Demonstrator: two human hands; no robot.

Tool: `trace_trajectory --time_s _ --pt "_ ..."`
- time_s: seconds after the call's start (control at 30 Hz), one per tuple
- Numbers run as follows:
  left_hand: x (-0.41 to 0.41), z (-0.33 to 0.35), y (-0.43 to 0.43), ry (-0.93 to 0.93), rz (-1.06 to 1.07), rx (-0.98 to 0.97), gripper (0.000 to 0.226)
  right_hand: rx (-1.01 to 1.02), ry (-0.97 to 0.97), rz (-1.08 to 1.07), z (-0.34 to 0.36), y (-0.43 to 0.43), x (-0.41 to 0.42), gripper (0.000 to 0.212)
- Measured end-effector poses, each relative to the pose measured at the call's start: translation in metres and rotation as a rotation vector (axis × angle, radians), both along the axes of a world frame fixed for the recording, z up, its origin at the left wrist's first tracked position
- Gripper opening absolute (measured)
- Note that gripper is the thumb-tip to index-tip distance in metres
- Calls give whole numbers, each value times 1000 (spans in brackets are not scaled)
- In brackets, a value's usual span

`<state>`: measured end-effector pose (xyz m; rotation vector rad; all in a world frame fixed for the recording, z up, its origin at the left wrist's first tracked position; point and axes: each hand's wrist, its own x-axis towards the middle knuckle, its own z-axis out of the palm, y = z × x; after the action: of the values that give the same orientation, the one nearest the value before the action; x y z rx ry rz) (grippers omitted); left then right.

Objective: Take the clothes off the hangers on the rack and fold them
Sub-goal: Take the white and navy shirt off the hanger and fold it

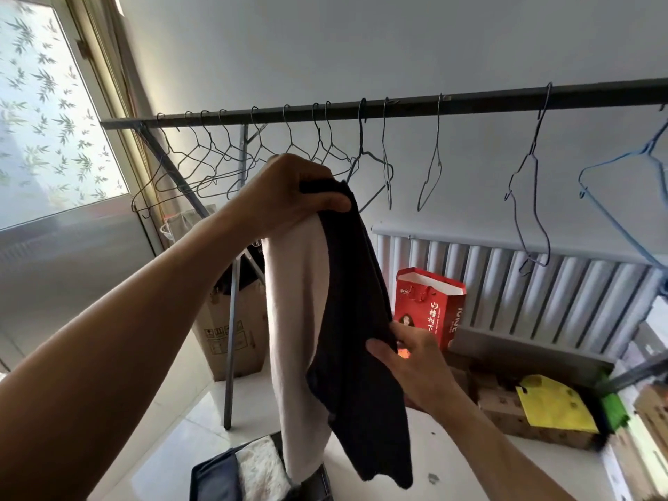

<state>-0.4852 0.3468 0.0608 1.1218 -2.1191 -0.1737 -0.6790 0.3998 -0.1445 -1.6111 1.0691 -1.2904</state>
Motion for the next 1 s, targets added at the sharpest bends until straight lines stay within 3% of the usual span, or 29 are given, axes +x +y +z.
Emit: trace_trajectory --time_s 0.13,0.2,0.4,0.57,0.87,1.0 --pt "10 2 3 -26 27 52 27 186 -269 -52 -3 -3 -22 21" --pt "16 -1 7 -64 54 99 24 202 -327 -103 5 -6 -37 13" --pt "19 -5 13 -9 36 190 13 32 -168 -199 38 -18 -65 16" --pt "11 4 19 182 -138 233 48 62 -93 -121 48 -25 -80 12" --pt "-18 17 32 208 -305 311 30 148 -91 -25 46 -51 -57 12" --pt "-23 20 33 186 -226 280 46 32 65 -116 48 -49 -31 20"
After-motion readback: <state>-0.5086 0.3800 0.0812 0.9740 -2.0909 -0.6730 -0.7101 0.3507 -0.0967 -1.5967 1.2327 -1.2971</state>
